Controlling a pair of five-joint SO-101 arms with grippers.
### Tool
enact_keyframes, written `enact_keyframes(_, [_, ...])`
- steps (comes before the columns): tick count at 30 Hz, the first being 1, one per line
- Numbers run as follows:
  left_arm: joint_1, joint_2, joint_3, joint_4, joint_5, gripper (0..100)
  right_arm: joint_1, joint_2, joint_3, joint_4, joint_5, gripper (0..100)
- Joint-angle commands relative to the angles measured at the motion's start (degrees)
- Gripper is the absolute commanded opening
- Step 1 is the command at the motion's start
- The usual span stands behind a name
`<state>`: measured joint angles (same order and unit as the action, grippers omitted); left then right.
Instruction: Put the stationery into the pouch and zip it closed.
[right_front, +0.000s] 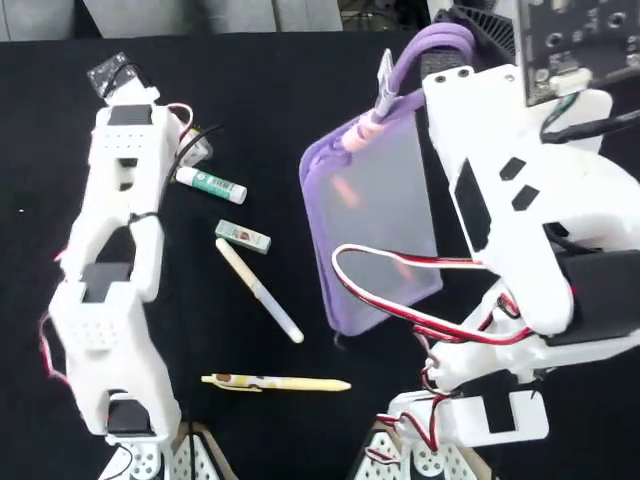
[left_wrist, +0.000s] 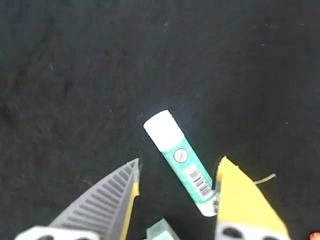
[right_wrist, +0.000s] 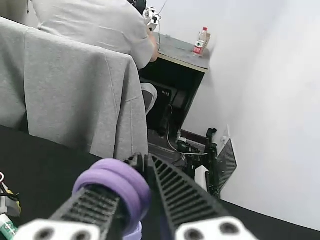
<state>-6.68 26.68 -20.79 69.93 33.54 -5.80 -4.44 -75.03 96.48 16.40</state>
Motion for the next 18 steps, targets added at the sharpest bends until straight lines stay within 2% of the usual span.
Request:
enact_keyframes(1, [1.4,5.6,-11.5,4.5,5.2,25,-0.7,-1.2,0.3,-0.3,1.0,1.1])
enact_keyframes(18, [1.4,26.1,-32.6,12.3,6.4,24,-0.6,-1.8,0.2,-0.4,1.0,1.1])
